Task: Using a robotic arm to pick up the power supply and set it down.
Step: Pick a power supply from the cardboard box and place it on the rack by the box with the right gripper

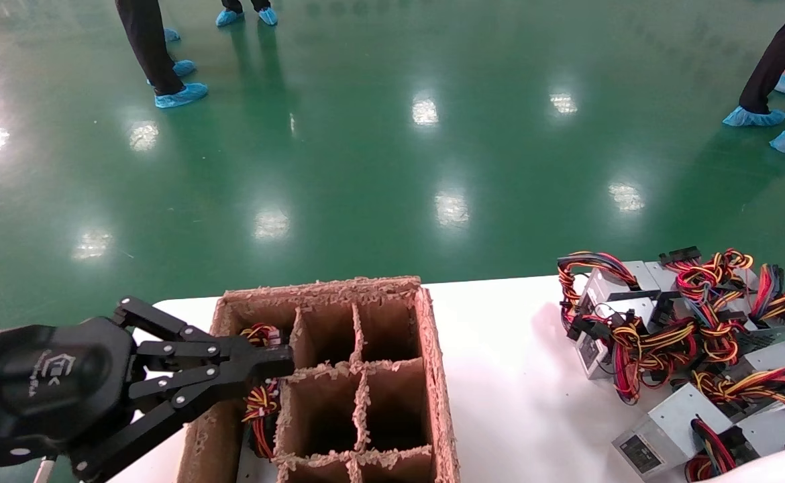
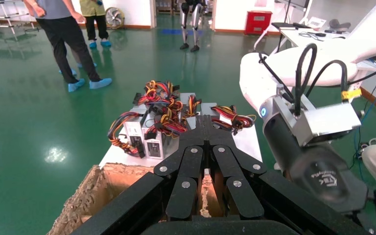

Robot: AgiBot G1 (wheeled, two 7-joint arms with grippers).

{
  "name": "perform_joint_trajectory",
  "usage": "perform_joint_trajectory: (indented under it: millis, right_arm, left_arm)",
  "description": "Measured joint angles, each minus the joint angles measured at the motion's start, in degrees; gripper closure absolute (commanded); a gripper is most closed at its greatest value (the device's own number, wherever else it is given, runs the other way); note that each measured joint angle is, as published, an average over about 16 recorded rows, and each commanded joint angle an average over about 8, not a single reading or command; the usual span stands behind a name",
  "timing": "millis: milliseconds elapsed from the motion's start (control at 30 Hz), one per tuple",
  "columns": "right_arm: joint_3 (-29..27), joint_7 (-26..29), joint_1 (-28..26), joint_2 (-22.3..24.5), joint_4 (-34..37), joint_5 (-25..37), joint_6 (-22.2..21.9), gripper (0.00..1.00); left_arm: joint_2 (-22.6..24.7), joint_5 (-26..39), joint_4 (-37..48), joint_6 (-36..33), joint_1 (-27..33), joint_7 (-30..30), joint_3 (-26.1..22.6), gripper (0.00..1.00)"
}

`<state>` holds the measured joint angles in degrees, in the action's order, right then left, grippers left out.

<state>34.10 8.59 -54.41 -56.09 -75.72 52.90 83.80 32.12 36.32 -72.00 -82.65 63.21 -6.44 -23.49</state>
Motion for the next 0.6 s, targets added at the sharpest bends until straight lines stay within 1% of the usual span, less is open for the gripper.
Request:
perform_joint_trajectory:
  millis: [600]
  right_arm:
    - [-5.88, 2.29, -0.31, 2.08, 1.17, -14.68, 2.75, 1.00]
  left_arm:
    - [0.00, 0.00, 0.00, 0.00, 0.00, 0.00, 0.00, 1.00]
